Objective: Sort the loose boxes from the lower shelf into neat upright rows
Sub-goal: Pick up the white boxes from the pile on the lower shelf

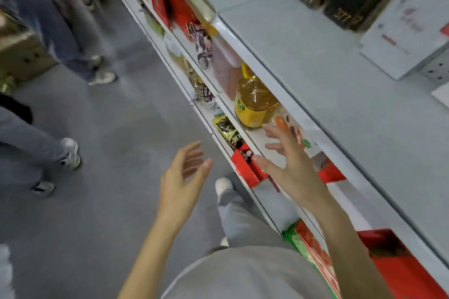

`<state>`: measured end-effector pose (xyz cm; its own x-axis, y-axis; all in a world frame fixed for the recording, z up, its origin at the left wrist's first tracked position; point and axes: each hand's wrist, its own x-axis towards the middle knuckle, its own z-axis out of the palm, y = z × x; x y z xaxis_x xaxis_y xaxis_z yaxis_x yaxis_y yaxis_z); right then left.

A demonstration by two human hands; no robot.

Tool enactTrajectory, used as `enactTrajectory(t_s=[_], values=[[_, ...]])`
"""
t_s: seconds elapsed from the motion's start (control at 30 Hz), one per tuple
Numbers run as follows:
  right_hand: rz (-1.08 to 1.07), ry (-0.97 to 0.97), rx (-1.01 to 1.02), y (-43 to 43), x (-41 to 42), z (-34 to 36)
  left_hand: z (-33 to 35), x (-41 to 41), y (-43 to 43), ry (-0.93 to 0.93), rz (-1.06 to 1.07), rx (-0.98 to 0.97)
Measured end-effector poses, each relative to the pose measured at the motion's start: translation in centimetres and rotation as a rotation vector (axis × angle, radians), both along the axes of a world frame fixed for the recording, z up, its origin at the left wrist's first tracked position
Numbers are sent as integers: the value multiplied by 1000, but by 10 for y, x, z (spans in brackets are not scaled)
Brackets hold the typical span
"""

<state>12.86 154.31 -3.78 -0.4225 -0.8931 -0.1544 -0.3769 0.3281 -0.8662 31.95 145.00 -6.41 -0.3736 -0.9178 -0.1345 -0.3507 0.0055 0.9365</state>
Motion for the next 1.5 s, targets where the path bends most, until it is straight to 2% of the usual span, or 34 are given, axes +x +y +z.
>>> enactTrajectory(t_s=[0.23, 0.5, 0.6, 0.87, 1.2, 1.4, 1.5], values=[[79, 24, -51, -148, -27, -14, -8, -13, -136, -6, 89, -50], [86, -32, -110, -334, -67, 16, 27, -46, -319, -43, 119, -184], [147, 38, -86, -390, -70, 27, 22, -47, -366, -40, 153, -160], [112, -28, 5, -516, -55, 4, -11, -40, -495, -44, 67, -53], [-178, -90, -97, -696, -38, 20, 26, -54, -737, -29, -114, -120], [-594, -190, -167, -737, -87, 14, 33, -110, -807, -9, -294, -115], [-774, -111, -193, -757, -132, 4, 24, -137, -837, -16, -350, -67]])
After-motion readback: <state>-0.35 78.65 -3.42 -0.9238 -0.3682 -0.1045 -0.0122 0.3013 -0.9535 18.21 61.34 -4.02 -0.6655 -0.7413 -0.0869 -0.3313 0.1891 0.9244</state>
